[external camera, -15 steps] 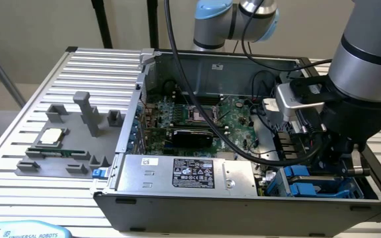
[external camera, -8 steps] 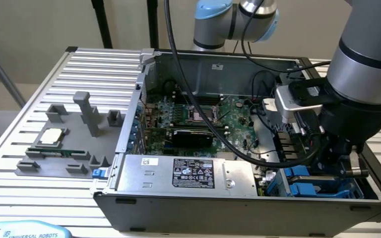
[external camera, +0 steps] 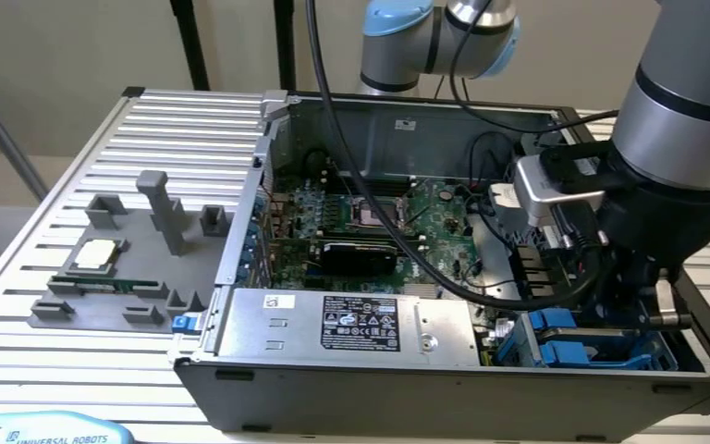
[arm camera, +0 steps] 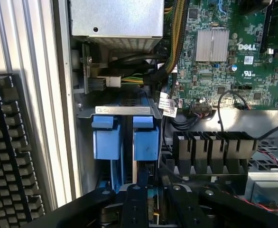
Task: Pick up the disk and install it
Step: 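Insert the second disk wire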
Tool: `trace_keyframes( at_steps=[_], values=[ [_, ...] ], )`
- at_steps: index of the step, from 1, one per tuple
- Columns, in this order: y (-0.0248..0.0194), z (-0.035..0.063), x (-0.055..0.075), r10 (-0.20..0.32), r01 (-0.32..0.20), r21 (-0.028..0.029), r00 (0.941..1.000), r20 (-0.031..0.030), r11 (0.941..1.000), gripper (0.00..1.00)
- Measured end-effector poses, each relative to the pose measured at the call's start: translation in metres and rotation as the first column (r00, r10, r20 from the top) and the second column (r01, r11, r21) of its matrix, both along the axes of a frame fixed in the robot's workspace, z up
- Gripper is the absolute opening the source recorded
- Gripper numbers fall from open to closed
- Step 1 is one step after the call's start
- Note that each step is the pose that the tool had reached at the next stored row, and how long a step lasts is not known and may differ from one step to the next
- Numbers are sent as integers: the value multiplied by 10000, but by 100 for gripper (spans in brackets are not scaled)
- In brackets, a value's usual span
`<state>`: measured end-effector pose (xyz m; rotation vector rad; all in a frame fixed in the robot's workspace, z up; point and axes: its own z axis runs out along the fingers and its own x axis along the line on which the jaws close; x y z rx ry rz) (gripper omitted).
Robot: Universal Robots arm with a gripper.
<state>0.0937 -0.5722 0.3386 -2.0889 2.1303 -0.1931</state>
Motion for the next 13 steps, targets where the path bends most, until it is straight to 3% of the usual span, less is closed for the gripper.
trace_keyframes(
  at_steps=[10, 12, 13],
  values=[
    [-3, 109, -143, 7, -7, -2, 10000, 2, 10000, 24],
    [-2, 129, -174, 9, -9, -3, 10000, 5, 10000, 15],
    [-3, 137, -183, 10, -10, -1, 10000, 7, 10000, 15]
  ],
)
